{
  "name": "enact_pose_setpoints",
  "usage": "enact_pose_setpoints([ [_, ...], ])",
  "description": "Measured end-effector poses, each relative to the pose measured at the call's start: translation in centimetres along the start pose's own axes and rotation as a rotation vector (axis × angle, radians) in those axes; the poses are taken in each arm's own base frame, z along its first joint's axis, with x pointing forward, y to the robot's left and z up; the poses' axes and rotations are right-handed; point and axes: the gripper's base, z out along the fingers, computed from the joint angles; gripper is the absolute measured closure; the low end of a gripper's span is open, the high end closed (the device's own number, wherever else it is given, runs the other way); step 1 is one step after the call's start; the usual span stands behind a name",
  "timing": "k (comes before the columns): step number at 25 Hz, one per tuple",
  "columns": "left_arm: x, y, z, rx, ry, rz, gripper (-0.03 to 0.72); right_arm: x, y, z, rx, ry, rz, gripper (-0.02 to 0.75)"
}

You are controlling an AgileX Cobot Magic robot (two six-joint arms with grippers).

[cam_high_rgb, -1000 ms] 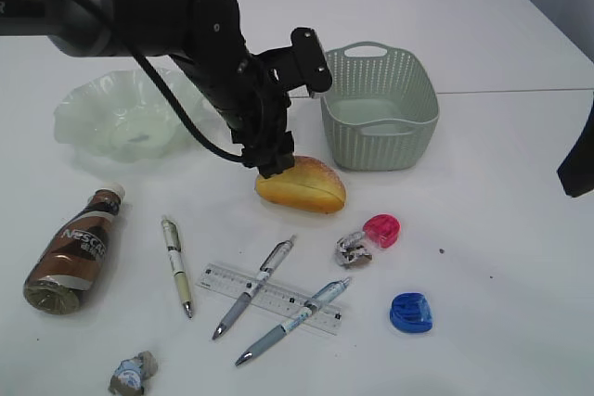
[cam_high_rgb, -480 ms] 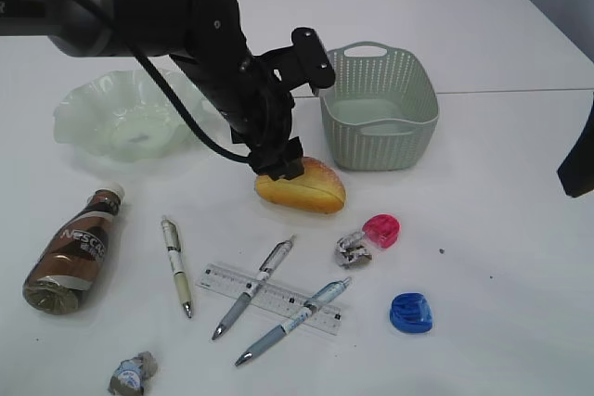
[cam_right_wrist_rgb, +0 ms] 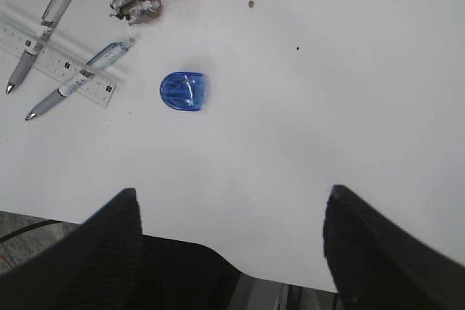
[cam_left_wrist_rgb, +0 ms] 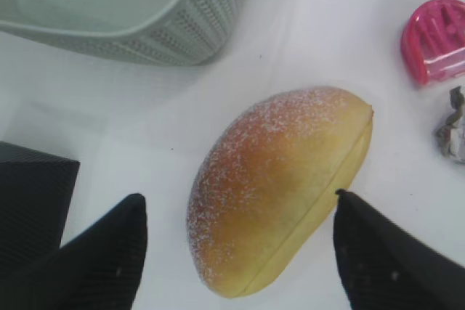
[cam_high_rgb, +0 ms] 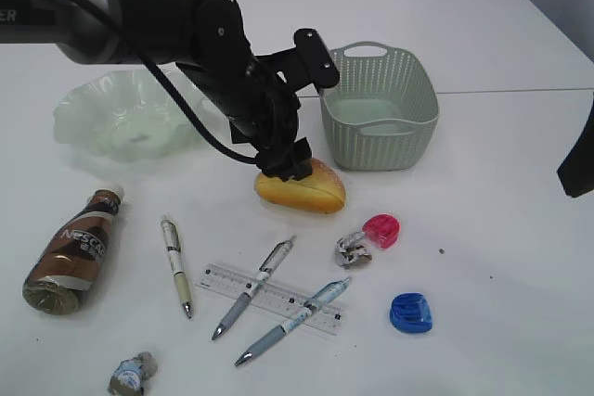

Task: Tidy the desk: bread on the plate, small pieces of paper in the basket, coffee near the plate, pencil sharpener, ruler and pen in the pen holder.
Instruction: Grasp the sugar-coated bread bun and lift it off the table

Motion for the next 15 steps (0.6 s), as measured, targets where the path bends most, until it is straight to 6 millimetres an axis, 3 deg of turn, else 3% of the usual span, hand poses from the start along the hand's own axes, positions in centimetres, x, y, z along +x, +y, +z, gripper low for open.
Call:
enact_pose_setpoints([
  [15,0.4,-0.2,1.5,-0.001,0.002,-0.004,0.104,0.0,0.0,0.0,0.000,0.000,0.000,0.169],
])
